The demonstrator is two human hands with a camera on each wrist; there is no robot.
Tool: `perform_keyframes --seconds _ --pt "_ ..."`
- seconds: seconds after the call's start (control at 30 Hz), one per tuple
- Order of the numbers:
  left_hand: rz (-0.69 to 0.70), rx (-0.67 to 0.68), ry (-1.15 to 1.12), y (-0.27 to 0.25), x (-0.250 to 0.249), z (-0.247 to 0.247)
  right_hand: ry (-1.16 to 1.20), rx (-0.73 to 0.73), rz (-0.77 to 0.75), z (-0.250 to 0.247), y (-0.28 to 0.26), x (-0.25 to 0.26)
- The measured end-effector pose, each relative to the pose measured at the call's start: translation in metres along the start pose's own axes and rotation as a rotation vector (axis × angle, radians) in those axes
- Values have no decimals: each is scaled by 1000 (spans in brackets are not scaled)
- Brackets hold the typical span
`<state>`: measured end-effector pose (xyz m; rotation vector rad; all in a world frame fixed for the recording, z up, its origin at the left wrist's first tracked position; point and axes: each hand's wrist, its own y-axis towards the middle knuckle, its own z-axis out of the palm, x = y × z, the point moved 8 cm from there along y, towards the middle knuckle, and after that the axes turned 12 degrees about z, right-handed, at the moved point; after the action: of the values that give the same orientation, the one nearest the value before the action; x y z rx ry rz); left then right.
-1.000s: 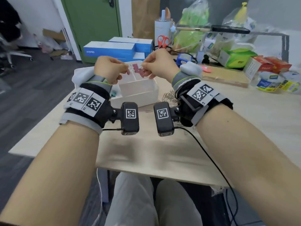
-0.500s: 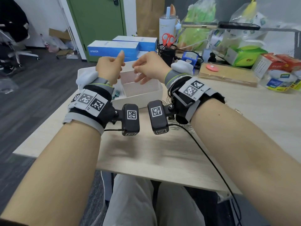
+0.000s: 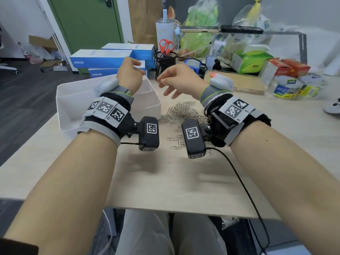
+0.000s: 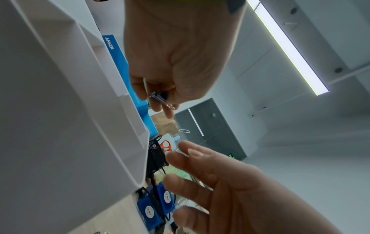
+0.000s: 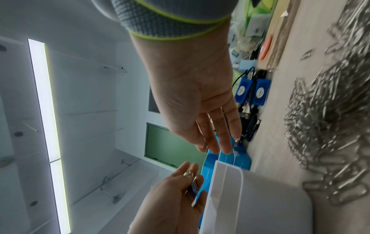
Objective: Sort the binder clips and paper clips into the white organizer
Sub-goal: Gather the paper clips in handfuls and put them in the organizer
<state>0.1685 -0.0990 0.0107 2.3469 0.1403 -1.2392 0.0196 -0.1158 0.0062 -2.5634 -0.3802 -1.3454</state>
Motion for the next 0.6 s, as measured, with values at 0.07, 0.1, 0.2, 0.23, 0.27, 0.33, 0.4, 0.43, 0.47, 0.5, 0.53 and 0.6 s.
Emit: perform_keyframes --seconds 0.07,0.1,0.2,0.23,0.27,0.33,0.4,0.43,0.47,0.5,0.53,0.6 --pt "40 -17 94 1 -1 1 6 0 6 -6 -2 -7" --pt "61 -23 154 2 -1 0 6 -3 5 -8 -3 -9" --pt "85 -32 234 1 0 -2 -9 -15 0 -13 -8 -16" --pt "79 -29 223 -1 -1 -1 -16 -20 1 -15 -11 -19" --pt "75 -25 203 -2 -2 -1 -26 -27 3 -17 -13 -22" --pt "87 -25 158 -9 -8 0 -39 -40 11 -22 -18 -28" --pt "125 -42 90 -19 -20 0 -37 -51 21 -27 -21 -31" --pt "153 -45 31 -27 -27 -1 -34 -56 25 -29 -24 -33" --pt "184 -42 -31 -35 -34 1 -32 -63 30 -32 -27 -34" --pt "205 -24 -67 -43 -40 2 -33 -72 32 -35 -31 -35" --pt "221 2 -84 -52 -44 4 -38 -83 33 -37 -35 -37" --pt "218 78 -51 -65 -46 9 -60 -114 29 -42 -40 -41"
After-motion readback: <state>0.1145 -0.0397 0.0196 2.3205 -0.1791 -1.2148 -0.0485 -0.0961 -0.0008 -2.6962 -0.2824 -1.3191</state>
